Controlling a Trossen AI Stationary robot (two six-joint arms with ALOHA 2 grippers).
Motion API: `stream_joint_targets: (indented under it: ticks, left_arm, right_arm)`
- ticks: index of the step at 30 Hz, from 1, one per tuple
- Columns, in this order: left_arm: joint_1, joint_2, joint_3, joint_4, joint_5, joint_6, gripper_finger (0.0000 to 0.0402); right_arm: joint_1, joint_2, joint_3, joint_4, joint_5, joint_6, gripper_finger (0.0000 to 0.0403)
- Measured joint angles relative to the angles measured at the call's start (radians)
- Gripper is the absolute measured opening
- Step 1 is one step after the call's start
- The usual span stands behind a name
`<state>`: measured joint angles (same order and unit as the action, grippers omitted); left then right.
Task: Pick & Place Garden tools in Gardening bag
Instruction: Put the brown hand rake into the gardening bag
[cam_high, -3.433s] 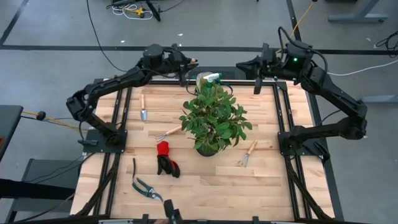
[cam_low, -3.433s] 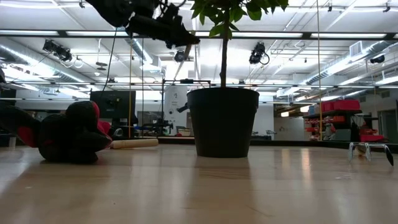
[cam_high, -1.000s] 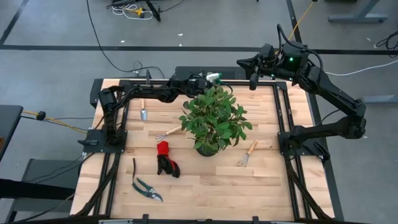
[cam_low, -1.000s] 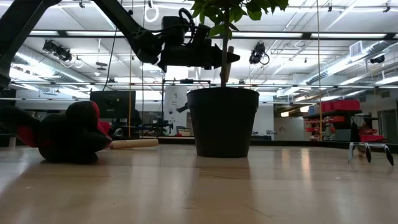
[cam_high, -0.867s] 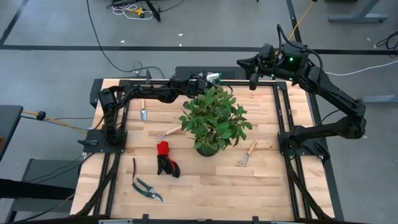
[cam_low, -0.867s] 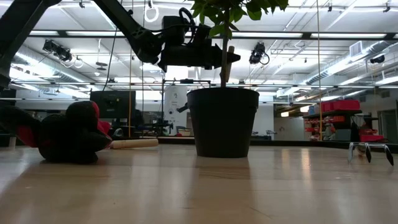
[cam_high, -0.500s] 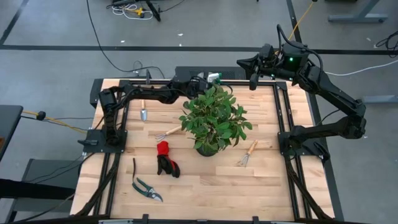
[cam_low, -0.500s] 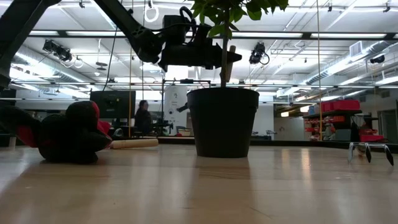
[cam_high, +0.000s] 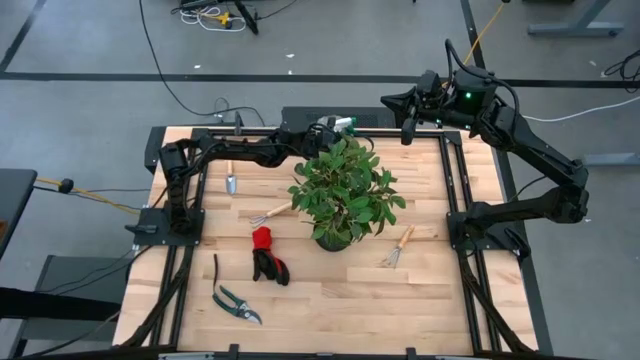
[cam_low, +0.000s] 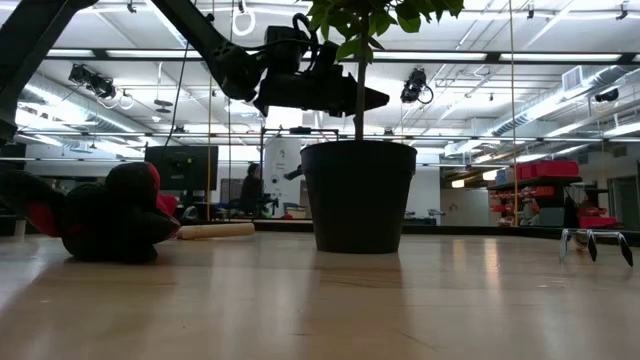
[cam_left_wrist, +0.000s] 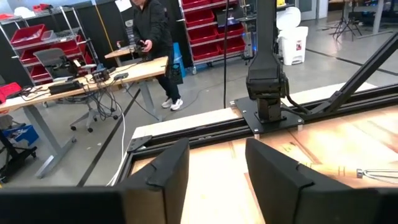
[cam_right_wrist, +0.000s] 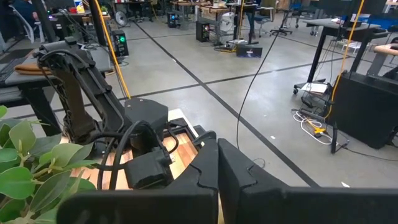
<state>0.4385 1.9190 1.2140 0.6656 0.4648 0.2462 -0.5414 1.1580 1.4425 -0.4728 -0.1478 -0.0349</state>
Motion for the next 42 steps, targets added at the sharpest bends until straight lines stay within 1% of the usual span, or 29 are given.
stream_joint_targets:
  ticks: [4,11,15,21,27,34,42]
  left_arm:
    - [0.003,-0.001,0.0,0.001,0.0,-0.004,0.0182]
    - [0.044,-0.02,0.001,-0.008,0.01,-0.061,0.0177]
    - [0.076,-0.054,0.001,-0.028,0.025,-0.085,0.0177]
    - [0.129,-0.122,-0.001,-0.165,0.039,-0.078,0.0177]
    - [0.179,-0.21,0.0,-0.303,0.036,-0.023,0.0177]
    - [0.208,-0.31,0.0,-0.387,0.037,0.003,0.0177]
    - [0.228,-0.392,0.0,-0.467,0.034,0.011,0.0177]
  right_arm:
    - [0.0,0.0,0.0,0.0,-0.001,0.0,0.0]
    - [0.0,0.0,0.0,0.0,-0.001,0.0,0.0]
    - [0.0,0.0,0.0,-0.001,-0.001,0.0,0.0]
    - [0.0,0.0,0.0,-0.011,0.0,0.0,0.0007]
    - [0.0,0.0,0.0,-0.039,0.001,0.0,0.0012]
    - [0.0,0.0,0.0,-0.086,0.0,0.0,0.0013]
    - [0.0,-0.001,0.0,-0.152,-0.001,-0.018,0.0013]
